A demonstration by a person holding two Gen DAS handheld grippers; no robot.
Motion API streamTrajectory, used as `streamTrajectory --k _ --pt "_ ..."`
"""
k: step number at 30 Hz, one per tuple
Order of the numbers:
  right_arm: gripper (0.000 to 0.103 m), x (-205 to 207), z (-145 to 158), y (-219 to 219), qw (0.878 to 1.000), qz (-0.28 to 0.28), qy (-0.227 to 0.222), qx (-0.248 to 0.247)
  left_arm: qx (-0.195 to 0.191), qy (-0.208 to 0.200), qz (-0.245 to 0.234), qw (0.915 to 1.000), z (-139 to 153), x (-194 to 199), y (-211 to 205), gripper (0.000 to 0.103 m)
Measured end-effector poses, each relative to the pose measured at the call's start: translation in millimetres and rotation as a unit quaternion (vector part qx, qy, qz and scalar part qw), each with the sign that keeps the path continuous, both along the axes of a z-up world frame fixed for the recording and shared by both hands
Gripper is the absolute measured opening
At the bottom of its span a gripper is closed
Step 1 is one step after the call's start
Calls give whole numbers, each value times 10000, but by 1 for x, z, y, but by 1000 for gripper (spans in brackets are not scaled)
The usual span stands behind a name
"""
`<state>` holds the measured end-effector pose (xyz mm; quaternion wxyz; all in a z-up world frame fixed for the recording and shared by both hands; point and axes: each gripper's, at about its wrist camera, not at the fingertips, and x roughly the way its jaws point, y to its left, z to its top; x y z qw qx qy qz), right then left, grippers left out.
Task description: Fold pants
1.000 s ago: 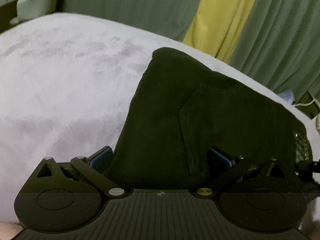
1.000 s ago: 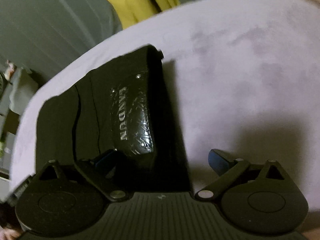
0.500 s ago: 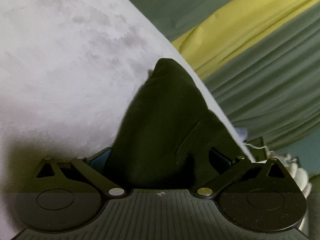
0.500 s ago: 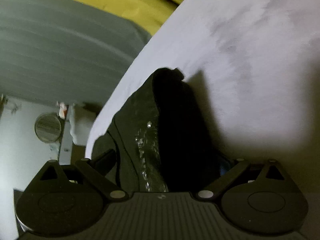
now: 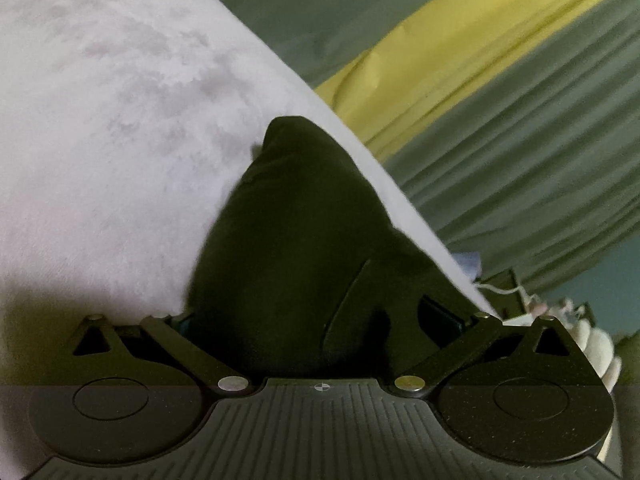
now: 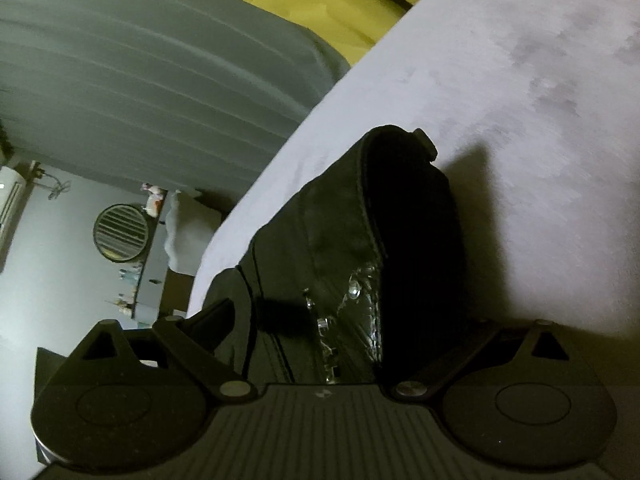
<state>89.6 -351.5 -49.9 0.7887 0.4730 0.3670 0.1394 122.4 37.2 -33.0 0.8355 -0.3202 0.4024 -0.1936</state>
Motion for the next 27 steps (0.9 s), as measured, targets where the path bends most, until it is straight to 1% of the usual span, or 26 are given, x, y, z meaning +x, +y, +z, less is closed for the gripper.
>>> streamTrajectory --k 1,5,7,8,9,11,13,14,15,16,17,19,20,22,23,24,25,26,27 --pt "89 0 0 -1 10000 54 -40 -16 -32 46 41 10000 2 0 2 103" --pt "86 5 -2 -8 9993 119 -224 287 43 122 157 9998 12 4 -2 103" --pt "82 11 1 -11 9984 46 -374 423 125 23 167 9998 19 8 -4 103" --pt "77 14 3 -12 9977 -13 -485 473 134 -24 187 9997 22 12 -6 103" --pt "75 16 6 -13 9969 -66 -588 518 117 -79 199 9997 26 17 -9 103" --pt "75 17 13 -16 9949 -207 -834 520 124 -203 204 9995 33 25 -14 103" --pt "75 20 22 -17 9929 -297 -1100 337 402 -412 177 9982 45 36 -26 103" --pt "76 21 25 -19 9919 -362 -1193 247 613 -500 201 9967 50 41 -33 103" --pt "81 22 28 -22 9908 -461 -1261 185 824 -527 243 9949 54 46 -39 103" --pt "84 23 29 -28 9902 -573 -1260 204 1059 -460 319 9928 55 51 -43 103" --pt "86 26 28 -34 9912 -623 -1132 288 1310 -389 474 9895 54 55 -45 103" --pt "87 34 20 -49 9956 -622 -521 471 1802 -495 744 9796 58 52 -47 103" --pt "87 33 16 -59 9949 -783 -320 552 1998 -546 800 9750 59 49 -48 103" --pt "87 25 12 -76 9907 -1122 -190 747 2312 -641 810 9674 62 43 -52 103" --pt "92 19 13 -84 9869 -1336 -292 854 2405 -670 816 9649 64 38 -54 103" --pt "97 9 18 -92 9796 -1659 -597 965 2438 -703 811 9639 65 36 -54 103" --pt "99 2 22 -97 9731 -1848 -874 1063 2421 -732 782 9643 67 36 -58 103" --pt "99 -2 26 -99 9678 -1909 -1146 1172 2401 -767 759 9647 69 37 -63 103" --pt "99 -4 30 -97 9645 -1855 -1384 1271 2395 -823 718 9647 71 37 -69 103"
